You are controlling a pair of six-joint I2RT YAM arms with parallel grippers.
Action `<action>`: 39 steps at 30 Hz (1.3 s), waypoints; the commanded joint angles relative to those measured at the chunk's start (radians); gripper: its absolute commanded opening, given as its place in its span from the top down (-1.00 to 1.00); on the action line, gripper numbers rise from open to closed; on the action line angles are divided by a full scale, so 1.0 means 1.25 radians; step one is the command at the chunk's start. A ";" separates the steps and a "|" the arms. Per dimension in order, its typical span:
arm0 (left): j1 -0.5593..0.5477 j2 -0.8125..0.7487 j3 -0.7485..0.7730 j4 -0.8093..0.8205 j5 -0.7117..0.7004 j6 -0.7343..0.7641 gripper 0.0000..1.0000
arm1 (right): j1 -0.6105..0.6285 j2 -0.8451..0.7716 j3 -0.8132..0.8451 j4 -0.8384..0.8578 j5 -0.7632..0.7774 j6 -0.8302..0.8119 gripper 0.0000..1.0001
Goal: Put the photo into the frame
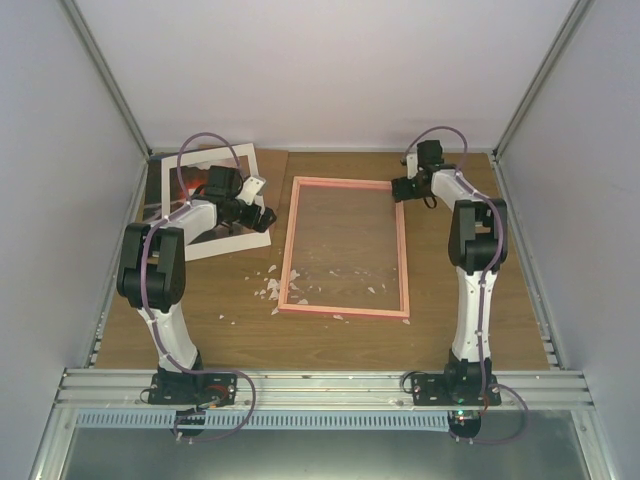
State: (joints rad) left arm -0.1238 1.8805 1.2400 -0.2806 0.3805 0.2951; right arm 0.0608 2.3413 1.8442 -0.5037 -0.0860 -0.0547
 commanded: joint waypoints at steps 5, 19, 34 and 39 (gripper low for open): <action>-0.006 -0.012 0.009 0.021 0.013 0.006 -0.98 | -0.017 -0.153 -0.040 -0.112 -0.171 -0.065 -0.82; -0.033 -0.088 -0.076 0.012 0.056 0.078 -0.98 | -0.029 -0.490 -0.482 -0.202 -0.232 -0.305 -0.99; -0.068 -0.098 -0.105 0.023 0.036 0.092 -0.98 | 0.050 -0.648 -0.812 -0.089 -0.052 -0.384 -0.99; -0.073 -0.101 -0.110 0.022 0.024 0.097 -0.98 | 0.074 -0.633 -0.842 -0.057 0.003 -0.376 -0.99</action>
State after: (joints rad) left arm -0.2024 1.7885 1.1213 -0.2836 0.4217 0.3985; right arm 0.1299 1.5379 0.8268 -0.6426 -0.1925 -0.5087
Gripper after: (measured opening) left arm 0.990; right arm 0.995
